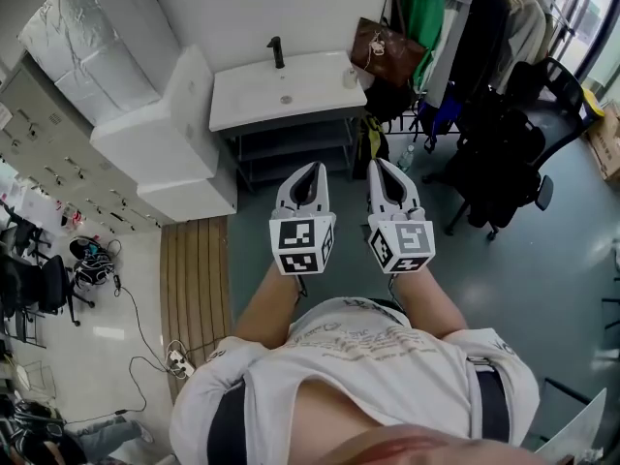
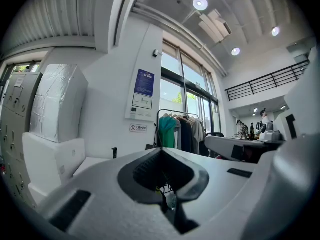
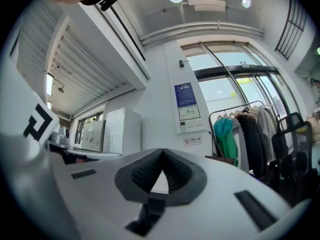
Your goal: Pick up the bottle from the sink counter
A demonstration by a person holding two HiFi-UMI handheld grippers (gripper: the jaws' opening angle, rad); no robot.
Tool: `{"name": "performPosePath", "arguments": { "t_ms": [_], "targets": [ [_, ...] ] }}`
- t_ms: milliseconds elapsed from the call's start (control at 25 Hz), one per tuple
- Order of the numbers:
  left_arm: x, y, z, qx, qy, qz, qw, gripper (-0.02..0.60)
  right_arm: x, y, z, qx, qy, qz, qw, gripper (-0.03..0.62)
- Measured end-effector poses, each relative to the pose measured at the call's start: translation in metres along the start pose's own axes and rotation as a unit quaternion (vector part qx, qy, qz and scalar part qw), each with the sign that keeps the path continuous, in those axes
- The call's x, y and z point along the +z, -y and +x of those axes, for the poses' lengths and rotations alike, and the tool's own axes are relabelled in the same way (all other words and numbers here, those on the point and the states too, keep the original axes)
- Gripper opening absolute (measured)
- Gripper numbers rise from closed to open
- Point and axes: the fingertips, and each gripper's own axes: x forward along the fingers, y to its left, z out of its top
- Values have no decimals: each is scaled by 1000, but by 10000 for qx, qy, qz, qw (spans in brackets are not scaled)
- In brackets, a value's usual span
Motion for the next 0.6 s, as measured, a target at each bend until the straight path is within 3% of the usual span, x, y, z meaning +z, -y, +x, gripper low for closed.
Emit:
{"name": "performPosePath", "arguments": {
  "t_ms": [600],
  "targets": [
    [-16, -17, 37, -192, -211, -14, 9996, 20, -24, 9, 45, -96, -101, -22, 9999, 25]
  ]
}}
